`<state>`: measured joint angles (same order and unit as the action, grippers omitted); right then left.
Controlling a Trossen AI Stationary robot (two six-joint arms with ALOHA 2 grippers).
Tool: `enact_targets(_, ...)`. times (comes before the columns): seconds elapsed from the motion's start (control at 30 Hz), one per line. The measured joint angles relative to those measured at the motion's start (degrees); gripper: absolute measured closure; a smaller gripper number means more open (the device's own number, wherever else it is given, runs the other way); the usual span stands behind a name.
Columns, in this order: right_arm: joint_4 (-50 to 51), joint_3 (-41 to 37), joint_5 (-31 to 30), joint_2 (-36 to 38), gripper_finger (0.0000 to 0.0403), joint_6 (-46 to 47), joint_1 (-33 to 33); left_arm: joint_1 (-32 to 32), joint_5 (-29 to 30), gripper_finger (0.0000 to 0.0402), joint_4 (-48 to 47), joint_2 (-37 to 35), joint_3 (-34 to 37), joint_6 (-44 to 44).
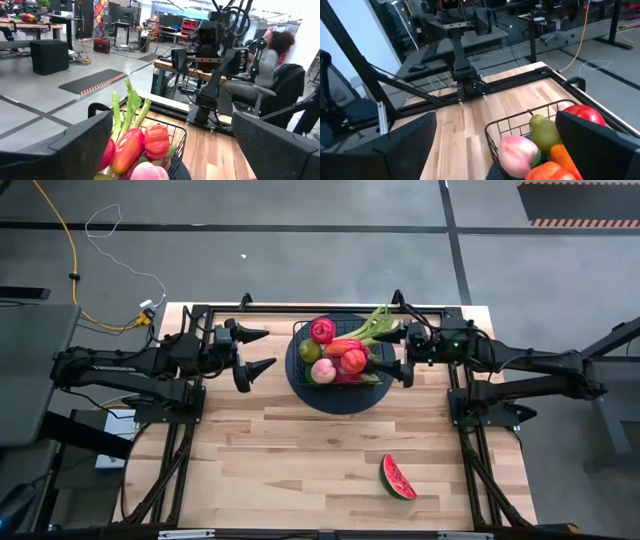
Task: Build produce basket
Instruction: Put the watermelon into the wire basket
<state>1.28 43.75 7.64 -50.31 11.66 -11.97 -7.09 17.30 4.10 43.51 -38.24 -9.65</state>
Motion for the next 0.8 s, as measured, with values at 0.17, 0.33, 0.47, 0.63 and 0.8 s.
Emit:
enact_targets(0.17, 0.17, 0.00, -0.01, -0.31, 0.0004, -6.61, 0.56, 0.00, -0.55, 0.0004, 0.02, -0.02, 0.00, 0.83)
enact_targets(0.33, 0.17, 0.00, -1.57, -0.32, 0.0004, -15.51, 1.75, 0.00, -0.61, 0.0004, 0.02, 0.00, 0.00, 2.82)
enact_targets(0.47, 0.16, 0.00, -4.30, -0.32, 0.0004, -14.93, 1.88, 0.01, -0.60, 0.0004, 0.02, 0.00, 0.00, 2.82)
enact_targets(0.63, 0.17, 0.00, -4.43, -0.32, 0.0004, -12.01, 1.90, 0.00, 0.54, 0.0004, 0.02, 0.00, 0.00, 2.82)
enact_targets(0.8, 3.18, 0.20, -5.13, -0.33, 0.0004, -0.84, 2.80, 0.00, 1.04, 0.0004, 0.02, 0.00, 0.00, 2.82)
